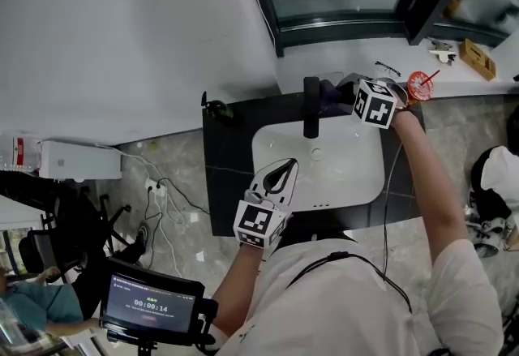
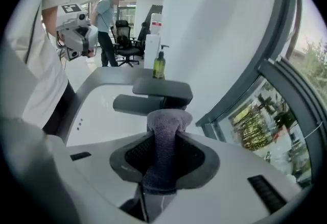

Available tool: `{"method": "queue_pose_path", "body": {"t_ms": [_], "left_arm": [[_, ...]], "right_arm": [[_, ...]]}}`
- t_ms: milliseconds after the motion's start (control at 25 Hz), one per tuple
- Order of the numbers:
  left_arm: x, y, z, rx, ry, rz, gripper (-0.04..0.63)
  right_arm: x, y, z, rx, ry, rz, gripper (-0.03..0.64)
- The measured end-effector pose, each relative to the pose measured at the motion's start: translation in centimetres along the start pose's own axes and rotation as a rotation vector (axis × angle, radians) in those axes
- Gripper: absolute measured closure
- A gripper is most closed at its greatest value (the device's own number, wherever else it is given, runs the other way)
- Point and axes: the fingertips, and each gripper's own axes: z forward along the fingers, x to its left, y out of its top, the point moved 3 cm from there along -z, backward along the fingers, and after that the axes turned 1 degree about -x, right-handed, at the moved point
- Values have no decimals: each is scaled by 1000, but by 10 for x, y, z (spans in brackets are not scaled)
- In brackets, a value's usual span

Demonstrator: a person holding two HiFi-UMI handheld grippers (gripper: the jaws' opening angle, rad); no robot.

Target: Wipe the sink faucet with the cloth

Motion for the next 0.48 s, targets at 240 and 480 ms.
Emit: {"method": "queue_pose_path", "body": {"t_ms": [240,480], "left_arm": [[-6,6,3,-11,-26,14,600],[-2,4,-4,-4,-12,-1,600]], "right_arm": [[-19,8,-51,-192,-73,180,504],[-5,-55,3,35,-72,207,503]]}}
